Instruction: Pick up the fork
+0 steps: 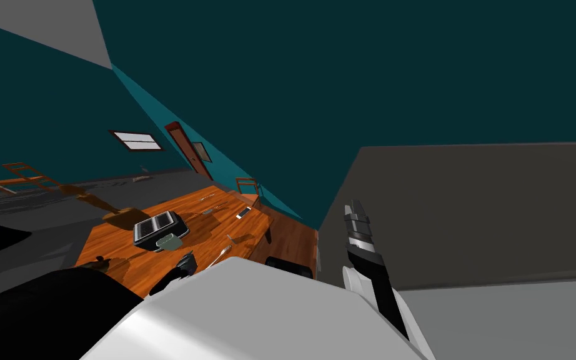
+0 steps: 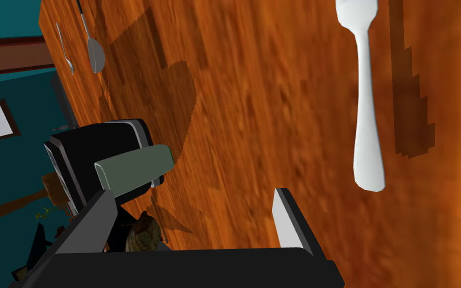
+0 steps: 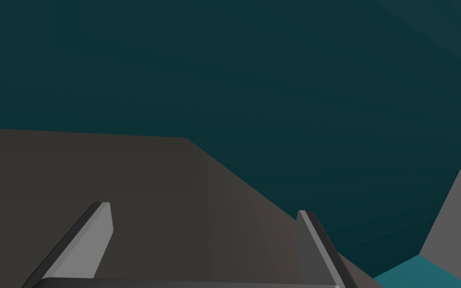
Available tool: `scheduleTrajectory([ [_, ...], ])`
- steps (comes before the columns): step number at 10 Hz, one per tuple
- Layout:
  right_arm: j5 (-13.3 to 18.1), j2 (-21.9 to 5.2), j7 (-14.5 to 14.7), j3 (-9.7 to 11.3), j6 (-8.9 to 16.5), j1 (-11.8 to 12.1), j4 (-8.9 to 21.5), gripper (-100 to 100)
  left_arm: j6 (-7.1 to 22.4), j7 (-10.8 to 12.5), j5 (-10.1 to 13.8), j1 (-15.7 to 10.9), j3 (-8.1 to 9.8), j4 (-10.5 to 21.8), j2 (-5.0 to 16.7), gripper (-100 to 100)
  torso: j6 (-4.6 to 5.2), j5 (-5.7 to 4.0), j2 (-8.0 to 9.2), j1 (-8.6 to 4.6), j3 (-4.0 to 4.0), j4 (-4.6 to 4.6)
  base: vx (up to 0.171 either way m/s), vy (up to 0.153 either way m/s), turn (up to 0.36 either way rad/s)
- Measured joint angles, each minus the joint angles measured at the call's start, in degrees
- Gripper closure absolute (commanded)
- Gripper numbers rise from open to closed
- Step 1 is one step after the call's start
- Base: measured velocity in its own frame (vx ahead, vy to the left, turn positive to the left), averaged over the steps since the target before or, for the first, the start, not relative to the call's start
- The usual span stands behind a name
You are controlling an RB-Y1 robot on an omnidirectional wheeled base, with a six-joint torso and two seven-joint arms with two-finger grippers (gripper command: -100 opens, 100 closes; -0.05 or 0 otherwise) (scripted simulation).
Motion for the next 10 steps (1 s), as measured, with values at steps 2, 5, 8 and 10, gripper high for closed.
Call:
scheduleTrajectory([
  [2, 0.0, 0.0, 0.0, 0.0, 0.0, 0.0, 0.0, 0, -1.2, 0.3, 0.2, 0.3, -0.28, 2.8, 0.0, -100, 0.01, -0.01, -0.03, -0.04, -0.02, -0.01, 0.007, 0.016, -0.119],
  [5, 0.0, 0.0, 0.0, 0.0, 0.0, 0.0, 0.0, 0, 2.2, 1.3, 0.5, 1.8, 0.7, 4.9, -0.5, -100, 0.01, -0.01, -0.08, 0.02, -0.05, -0.02, 0.016, 0.026, -0.067],
  [8, 0.0, 0.0, 0.0, 0.0, 0.0, 0.0, 0.0, 0, 3.5, 1.9, 0.9, 1.6, 0.78, 8.0, -0.2, -100, 0.02, -0.01, -0.09, -0.04, -0.05, -0.02, 0.02, 0.012, -0.066],
  [10, 0.0, 0.0, 0.0, 0.0, 0.0, 0.0, 0.0, 0, 5.9, 2.6, 1.3, 2.2, 1.1, 9.1, -0.5, -100, 0.0, 0.0, -0.14, 0.02, -0.08, -0.03, 0.028, 0.021, -0.043],
])
